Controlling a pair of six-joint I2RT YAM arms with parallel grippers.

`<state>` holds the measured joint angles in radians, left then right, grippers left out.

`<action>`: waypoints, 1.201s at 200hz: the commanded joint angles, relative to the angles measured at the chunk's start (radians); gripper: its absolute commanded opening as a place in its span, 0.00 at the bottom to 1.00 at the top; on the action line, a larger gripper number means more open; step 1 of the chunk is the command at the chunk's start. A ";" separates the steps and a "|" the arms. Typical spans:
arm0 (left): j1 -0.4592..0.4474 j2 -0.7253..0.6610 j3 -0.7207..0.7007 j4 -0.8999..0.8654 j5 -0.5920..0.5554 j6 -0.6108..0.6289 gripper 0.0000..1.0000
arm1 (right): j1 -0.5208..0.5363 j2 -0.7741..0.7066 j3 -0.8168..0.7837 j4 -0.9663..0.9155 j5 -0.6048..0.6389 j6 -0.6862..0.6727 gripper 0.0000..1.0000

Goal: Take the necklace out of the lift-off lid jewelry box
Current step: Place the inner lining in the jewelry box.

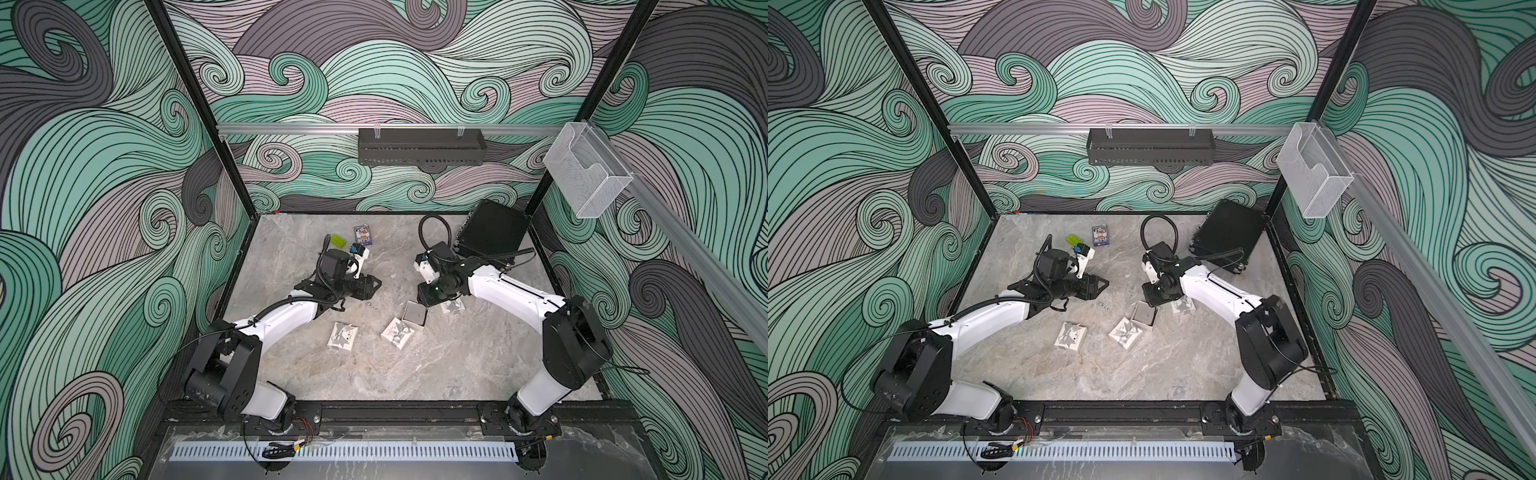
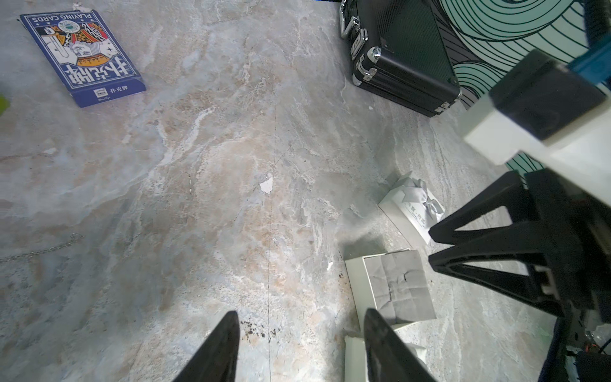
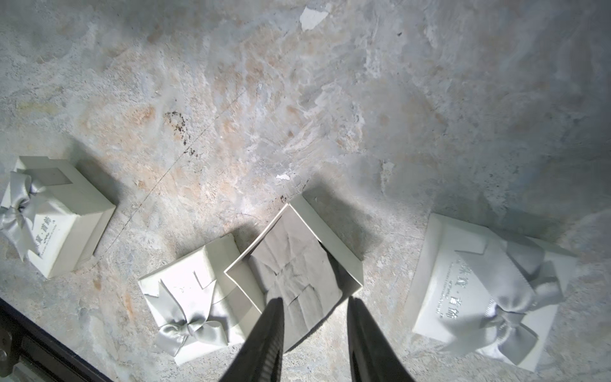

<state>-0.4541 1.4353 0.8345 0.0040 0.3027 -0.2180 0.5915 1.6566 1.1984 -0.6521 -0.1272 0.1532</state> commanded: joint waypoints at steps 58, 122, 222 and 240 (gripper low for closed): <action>-0.007 -0.111 -0.008 -0.014 -0.040 -0.002 0.59 | 0.050 0.010 -0.037 -0.047 -0.015 0.017 0.13; -0.007 -0.193 -0.016 -0.042 -0.061 0.003 0.61 | 0.060 0.135 -0.037 0.002 -0.017 0.016 0.11; -0.007 -0.214 -0.026 -0.046 -0.077 0.002 0.61 | 0.064 0.118 -0.016 -0.017 0.016 -0.010 0.11; -0.007 -0.211 -0.028 -0.042 -0.080 0.001 0.61 | 0.068 0.085 -0.010 -0.046 0.013 -0.017 0.12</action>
<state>-0.4541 1.2434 0.8070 -0.0330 0.2379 -0.2184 0.6510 1.8122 1.1759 -0.6518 -0.1303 0.1547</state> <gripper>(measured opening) 0.606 0.116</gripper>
